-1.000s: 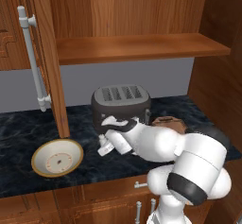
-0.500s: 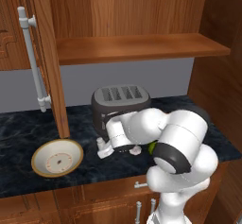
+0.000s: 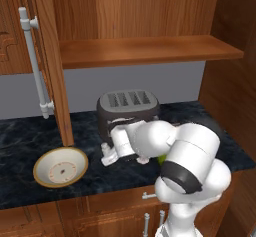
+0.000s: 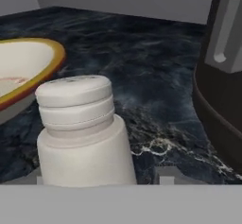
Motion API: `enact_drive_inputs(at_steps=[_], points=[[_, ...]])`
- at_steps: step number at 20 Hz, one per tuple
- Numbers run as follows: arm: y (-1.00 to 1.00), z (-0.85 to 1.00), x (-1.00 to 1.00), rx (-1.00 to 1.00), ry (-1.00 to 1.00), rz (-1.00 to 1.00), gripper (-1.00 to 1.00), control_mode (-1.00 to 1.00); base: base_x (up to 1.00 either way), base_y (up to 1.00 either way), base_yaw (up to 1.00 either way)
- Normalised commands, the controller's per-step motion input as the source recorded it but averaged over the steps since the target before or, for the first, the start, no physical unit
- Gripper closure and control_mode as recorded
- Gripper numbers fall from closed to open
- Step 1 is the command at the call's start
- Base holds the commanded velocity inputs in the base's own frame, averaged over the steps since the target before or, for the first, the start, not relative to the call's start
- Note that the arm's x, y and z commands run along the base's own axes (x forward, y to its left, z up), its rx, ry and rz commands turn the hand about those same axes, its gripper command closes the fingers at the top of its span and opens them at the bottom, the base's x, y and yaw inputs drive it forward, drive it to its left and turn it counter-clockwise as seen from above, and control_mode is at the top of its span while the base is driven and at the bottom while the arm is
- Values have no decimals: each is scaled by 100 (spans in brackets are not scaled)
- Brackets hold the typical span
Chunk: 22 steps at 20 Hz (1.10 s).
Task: Open the cabinet. Place the bowl and condiment on the counter. Then place the lime and garlic on the cutting board.
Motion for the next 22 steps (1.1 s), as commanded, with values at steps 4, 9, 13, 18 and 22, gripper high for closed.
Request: enact_drive_inputs(at_steps=[4, 9, 13, 18, 22], points=[[-25, 36, 0, 0, 0, 0, -100, -100, 0, 0, 0], [-28, 38, -6, 0, 0, 0, -100, -100, 0, 0, 0], [-7, 81, -11, -1, 9, 0, -100, -100, 0, 0, 0], [-9, 94, -16, -19, 20, -3, -100, -100, 0, 0, 0], [-56, 55, -48, -22, 17, -4, -100, -100, 0, 0, 0]])
